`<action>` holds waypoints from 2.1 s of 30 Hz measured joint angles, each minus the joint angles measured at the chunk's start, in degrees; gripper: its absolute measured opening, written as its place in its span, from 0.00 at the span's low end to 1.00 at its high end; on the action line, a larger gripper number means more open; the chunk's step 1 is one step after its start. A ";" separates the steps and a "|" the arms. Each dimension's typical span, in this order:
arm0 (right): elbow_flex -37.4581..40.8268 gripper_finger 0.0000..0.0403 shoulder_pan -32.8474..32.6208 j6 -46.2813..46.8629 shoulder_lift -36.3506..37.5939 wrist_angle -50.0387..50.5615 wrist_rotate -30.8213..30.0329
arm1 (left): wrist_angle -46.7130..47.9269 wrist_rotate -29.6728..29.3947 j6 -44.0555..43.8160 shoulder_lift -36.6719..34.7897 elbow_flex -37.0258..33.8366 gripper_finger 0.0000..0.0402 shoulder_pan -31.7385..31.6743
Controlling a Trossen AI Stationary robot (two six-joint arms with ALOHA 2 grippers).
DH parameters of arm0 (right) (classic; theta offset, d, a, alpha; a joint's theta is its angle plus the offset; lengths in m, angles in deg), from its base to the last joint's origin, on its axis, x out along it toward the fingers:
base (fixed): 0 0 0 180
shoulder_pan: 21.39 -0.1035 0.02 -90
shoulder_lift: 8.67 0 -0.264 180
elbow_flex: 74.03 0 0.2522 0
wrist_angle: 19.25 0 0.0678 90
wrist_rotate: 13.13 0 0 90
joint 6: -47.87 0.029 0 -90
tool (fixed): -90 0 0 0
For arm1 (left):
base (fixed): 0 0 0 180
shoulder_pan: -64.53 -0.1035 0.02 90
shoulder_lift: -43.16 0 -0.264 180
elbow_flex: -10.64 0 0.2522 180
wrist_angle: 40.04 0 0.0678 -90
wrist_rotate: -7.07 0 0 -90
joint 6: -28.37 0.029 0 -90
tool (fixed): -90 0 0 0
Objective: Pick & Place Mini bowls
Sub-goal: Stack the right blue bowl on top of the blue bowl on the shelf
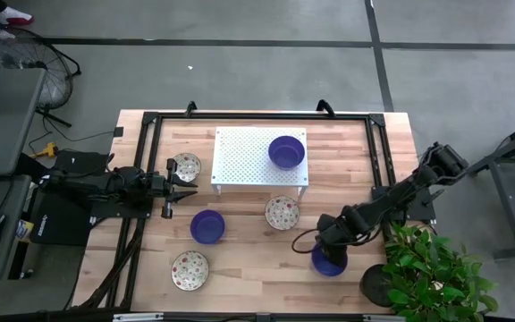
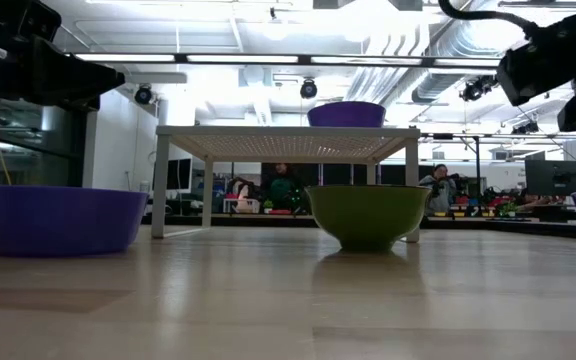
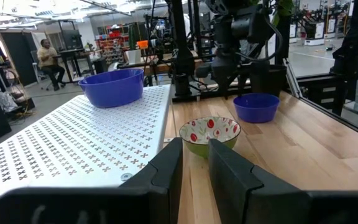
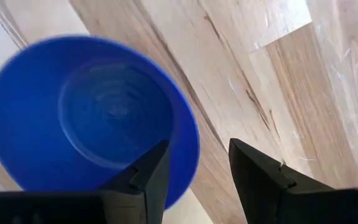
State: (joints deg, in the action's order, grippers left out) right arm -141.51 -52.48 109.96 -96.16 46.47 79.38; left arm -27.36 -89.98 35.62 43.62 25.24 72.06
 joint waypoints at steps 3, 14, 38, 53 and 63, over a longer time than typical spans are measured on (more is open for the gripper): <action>0.00 0.37 0.37 2.21 0.00 -0.09 -0.88 | 0.00 0.00 0.00 0.01 0.00 0.18 0.00; 0.00 0.34 1.86 3.63 -1.65 -2.06 0.04 | -0.02 -0.02 -0.02 -0.01 0.00 0.18 0.00; 0.00 0.14 1.84 2.40 -3.02 -3.38 1.36 | 0.00 -0.01 0.00 0.00 0.00 0.18 0.00; 0.00 0.01 1.79 2.03 -2.99 -3.38 3.70 | -0.01 0.00 0.00 0.01 0.00 0.18 0.00; -0.52 0.00 1.81 2.38 -2.97 -3.05 5.49 | -0.02 -0.01 0.00 0.01 0.00 0.18 0.00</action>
State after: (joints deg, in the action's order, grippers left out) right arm -142.03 -50.67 112.33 -99.13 43.41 84.87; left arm -27.38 -89.99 35.62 43.63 25.24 72.06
